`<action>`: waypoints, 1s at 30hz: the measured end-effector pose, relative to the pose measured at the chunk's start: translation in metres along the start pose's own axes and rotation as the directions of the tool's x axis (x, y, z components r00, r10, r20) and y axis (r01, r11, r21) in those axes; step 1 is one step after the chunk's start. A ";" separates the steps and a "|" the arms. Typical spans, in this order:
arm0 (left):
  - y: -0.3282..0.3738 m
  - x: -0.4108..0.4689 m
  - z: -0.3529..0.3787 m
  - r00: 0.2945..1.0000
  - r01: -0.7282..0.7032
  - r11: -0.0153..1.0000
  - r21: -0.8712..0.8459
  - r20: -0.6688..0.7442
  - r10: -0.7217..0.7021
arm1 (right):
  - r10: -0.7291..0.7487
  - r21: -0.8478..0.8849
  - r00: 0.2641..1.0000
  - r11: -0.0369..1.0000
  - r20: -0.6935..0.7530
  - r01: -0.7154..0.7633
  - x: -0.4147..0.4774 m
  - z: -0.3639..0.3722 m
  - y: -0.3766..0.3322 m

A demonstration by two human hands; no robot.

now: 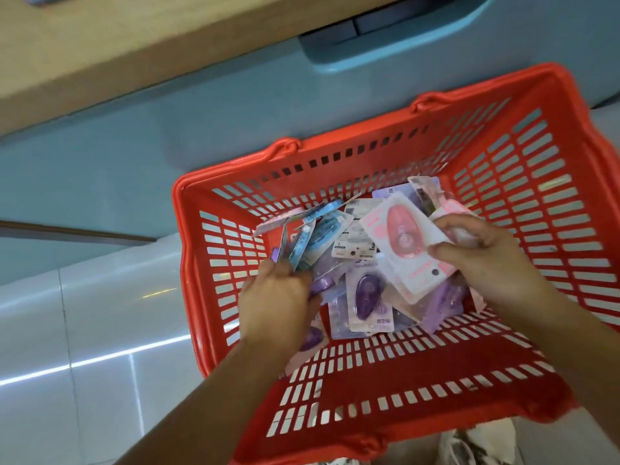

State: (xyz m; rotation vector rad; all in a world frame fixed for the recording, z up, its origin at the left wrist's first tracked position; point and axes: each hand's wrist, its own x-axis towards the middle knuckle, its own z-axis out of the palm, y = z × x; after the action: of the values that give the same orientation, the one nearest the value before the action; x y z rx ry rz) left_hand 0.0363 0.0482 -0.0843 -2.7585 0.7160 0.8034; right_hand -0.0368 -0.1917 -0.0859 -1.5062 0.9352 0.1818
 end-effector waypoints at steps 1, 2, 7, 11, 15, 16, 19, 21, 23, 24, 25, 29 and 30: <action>-0.005 0.001 -0.001 0.998 0.018 0.999 0.040 -0.056 -0.015 | 0.001 0.042 1.000 0.999 -0.023 0.000 -0.002 -0.001 -0.002; -0.010 0.005 0.000 0.997 0.054 0.997 0.060 -0.062 -0.050 | 0.008 0.075 0.999 0.997 -0.044 -0.005 -0.004 -0.001 -0.003; -0.004 0.035 0.018 0.948 0.244 0.953 -0.181 0.253 -0.194 | 0.012 0.009 0.992 1.000 -0.128 -0.011 -0.012 0.008 0.006; 0.000 0.029 0.018 0.972 0.216 0.961 -0.171 0.126 -0.196 | 0.009 0.070 0.997 0.998 -0.072 -0.004 -0.024 0.009 0.003; -0.017 -0.011 -0.008 0.982 0.173 0.940 -0.293 -0.027 -0.189 | -0.033 -0.043 0.999 0.999 -0.023 0.032 -0.038 0.009 -0.002; -0.019 -0.024 -0.018 0.980 0.149 0.923 -0.354 -0.072 -0.185 | -0.007 -0.047 0.999 0.999 -0.040 0.005 -0.042 0.010 -0.005; -0.015 -0.059 -0.049 0.971 0.056 0.897 -0.439 -0.185 -0.150 | 0.028 -0.047 0.999 0.998 -0.040 -0.030 -0.058 0.021 -0.019; -0.004 -0.073 -0.070 0.971 0.001 0.884 -0.468 -0.211 -0.113 | 0.047 -0.008 0.999 0.999 -0.014 -0.047 -0.069 0.033 -0.035; 0.009 -0.081 -0.090 0.976 -0.075 0.880 -0.469 -0.217 -0.033 | 0.065 0.057 0.998 0.996 -0.026 -0.064 -0.078 0.043 -0.053; 0.015 -0.084 -0.097 0.977 -0.111 0.891 -0.439 -0.212 0.017 | 0.092 0.107 0.995 0.990 -0.032 -0.088 -0.083 0.047 -0.064; 0.021 -0.087 -0.104 0.977 -0.144 0.905 -0.400 -0.202 0.066 | 0.131 0.176 0.991 0.977 -0.040 -0.122 -0.085 0.049 -0.074; 0.024 -0.091 -0.134 0.956 -0.252 0.908 -0.336 -0.230 0.181 | 0.230 0.456 0.970 0.858 0.075 -0.238 -0.089 0.030 -0.109; 0.024 -0.093 -0.142 0.944 -0.285 0.895 -0.343 -0.262 0.201 | 0.223 0.514 0.965 0.816 0.142 -0.264 -0.090 0.022 -0.116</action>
State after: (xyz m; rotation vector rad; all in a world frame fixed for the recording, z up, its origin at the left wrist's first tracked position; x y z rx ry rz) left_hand 0.0212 0.0225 0.0841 -3.1864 1.0719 0.7545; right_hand -0.0131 -0.1467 0.0538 -0.8581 1.0157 0.1472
